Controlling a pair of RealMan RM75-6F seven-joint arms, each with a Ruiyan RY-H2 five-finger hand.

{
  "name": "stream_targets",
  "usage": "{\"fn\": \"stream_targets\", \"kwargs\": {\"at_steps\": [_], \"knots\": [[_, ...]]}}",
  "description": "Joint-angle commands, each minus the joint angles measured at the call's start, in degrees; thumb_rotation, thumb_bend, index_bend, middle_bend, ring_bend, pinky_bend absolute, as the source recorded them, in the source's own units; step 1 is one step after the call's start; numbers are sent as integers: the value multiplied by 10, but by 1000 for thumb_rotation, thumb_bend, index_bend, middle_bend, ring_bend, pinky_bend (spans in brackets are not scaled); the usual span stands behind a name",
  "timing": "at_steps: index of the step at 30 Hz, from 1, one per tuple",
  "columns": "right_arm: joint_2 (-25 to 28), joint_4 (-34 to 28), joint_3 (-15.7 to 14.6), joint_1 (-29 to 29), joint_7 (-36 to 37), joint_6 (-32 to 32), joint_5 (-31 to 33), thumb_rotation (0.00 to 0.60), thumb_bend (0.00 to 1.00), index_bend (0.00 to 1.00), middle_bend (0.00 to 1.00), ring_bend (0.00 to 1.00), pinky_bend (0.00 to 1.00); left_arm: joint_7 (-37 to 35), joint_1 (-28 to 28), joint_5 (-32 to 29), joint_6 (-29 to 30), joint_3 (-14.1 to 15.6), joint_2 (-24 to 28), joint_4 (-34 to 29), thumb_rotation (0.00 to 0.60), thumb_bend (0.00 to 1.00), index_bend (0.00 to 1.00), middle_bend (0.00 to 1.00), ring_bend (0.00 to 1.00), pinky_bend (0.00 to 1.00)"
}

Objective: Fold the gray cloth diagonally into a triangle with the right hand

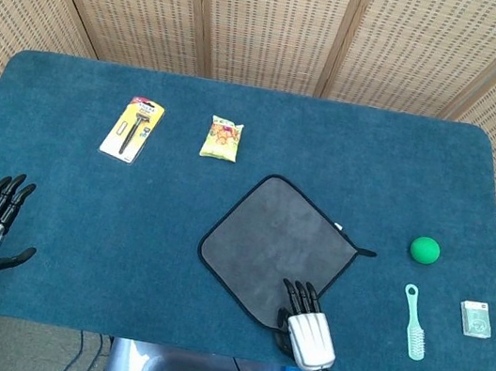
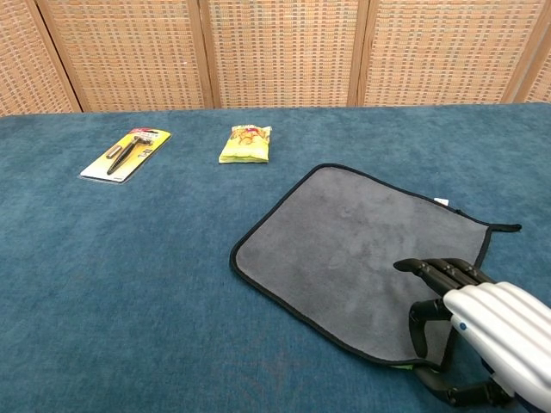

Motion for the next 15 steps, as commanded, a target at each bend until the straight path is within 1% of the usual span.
{"fn": "stream_targets", "kwargs": {"at_steps": [1, 15], "knots": [[-1, 2, 1, 2, 2, 1, -1, 600, 448, 578, 99, 0, 0, 0, 0, 0, 0, 0, -1, 0, 600, 163, 0, 0, 0, 0], [-3, 5, 3, 6, 5, 2, -1, 600, 448, 608, 123, 0, 0, -1, 0, -1, -1, 0, 0, 1, 600, 163, 0, 0, 0, 0]]}}
